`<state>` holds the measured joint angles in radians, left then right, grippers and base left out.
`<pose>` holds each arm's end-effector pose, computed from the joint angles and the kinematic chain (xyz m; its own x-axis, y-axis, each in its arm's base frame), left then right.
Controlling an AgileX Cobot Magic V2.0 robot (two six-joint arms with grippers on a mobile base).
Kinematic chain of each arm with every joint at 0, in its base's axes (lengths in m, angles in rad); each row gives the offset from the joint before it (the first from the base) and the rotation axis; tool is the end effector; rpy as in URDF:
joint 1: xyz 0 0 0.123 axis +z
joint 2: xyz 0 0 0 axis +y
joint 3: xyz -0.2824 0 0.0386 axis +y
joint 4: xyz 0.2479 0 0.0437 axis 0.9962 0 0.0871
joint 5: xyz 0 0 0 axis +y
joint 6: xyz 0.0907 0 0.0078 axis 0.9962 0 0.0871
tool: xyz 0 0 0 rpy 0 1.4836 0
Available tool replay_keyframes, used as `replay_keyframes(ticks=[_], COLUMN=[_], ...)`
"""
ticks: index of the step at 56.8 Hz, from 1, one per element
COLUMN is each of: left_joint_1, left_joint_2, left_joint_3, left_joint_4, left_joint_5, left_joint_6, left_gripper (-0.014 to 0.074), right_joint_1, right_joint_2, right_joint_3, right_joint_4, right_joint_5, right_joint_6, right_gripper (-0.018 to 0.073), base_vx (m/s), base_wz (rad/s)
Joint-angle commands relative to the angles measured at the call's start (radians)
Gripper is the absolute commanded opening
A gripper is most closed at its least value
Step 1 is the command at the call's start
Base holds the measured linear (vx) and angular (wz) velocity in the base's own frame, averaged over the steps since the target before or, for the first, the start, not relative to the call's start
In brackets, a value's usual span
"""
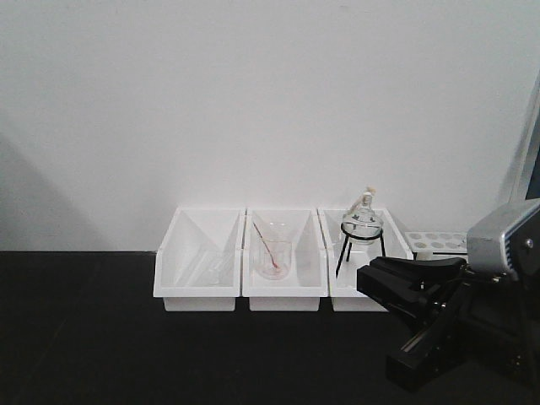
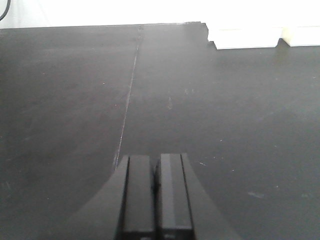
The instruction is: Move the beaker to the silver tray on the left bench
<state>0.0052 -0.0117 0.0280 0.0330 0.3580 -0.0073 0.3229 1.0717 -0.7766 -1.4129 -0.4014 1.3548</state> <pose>0.0530 0.0013 0.1721 -0.2833 0.0221 -0.9588 -0.0096 0.9996 0.0259 0.2087 0.1068 0.3473 -0.1041 -0.0783 -0.9915 -0.6603 0.7509 0.0100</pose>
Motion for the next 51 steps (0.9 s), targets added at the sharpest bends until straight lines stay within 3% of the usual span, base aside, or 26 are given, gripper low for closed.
replay_keyframes(ticks=[1, 6, 10, 16, 19, 23, 29, 33, 40, 51], left_joint_1=[-0.006, -0.006, -0.006, -0.006, -0.006, -0.006, -0.006, -0.006, -0.006, -0.006], left_joint_2=[-0.016, -0.016, -0.016, -0.016, -0.016, -0.016, -0.016, -0.016, -0.016, -0.016], left_joint_3=[0.028, 0.028, 0.028, 0.028, 0.028, 0.028, 0.028, 0.028, 0.028, 0.028], left_joint_4=[-0.002, -0.002, -0.002, -0.002, -0.002, -0.002, -0.002, -0.002, -0.002, -0.002], left_joint_5=[-0.078, -0.078, -0.078, -0.078, -0.078, -0.078, -0.078, -0.078, -0.078, -0.078], left_joint_6=[-0.003, -0.003, -0.003, -0.003, -0.003, -0.003, -0.003, -0.003, -0.003, -0.003], left_gripper=[0.0001, 0.0001, 0.0001, 0.0001, 0.0001, 0.0001, 0.0001, 0.0001, 0.0001, 0.0001], right_joint_1=[-0.007, -0.007, -0.007, 0.022, 0.057, 0.113, 0.195, 0.206, 0.171, 0.091], right_joint_2=[-0.020, -0.005, 0.015, 0.047, 0.056, 0.058, 0.037, 0.009, -0.081, -0.334], right_joint_3=[-0.030, -0.030, -0.030, -0.030, -0.030, -0.030, -0.030, -0.025, 0.063, 0.357], right_joint_4=[0.043, 0.192, 0.427, 0.899, 1.081, 1.224, 1.338, 1.385, 1.427, 1.426], right_joint_5=[-0.008, 0.001, 0.037, 0.110, 0.149, 0.210, 0.309, 0.359, 0.348, 0.286], right_joint_6=[0.002, -0.036, -0.164, -0.549, -0.783, -1.056, -1.366, -1.450, -1.445, -1.390], right_gripper=[-0.0011, -0.0011, -0.0011, -0.0011, -0.0011, -0.0011, -0.0011, -0.0011, -0.0011, -0.0011], base_vx=[0.00, 0.00, 0.00, 0.00, 0.00, 0.00, 0.00, 0.00, 0.00, 0.00], base_wz=[0.00, 0.00, 0.00, 0.00, 0.00, 0.00, 0.00, 0.00, 0.00, 0.00])
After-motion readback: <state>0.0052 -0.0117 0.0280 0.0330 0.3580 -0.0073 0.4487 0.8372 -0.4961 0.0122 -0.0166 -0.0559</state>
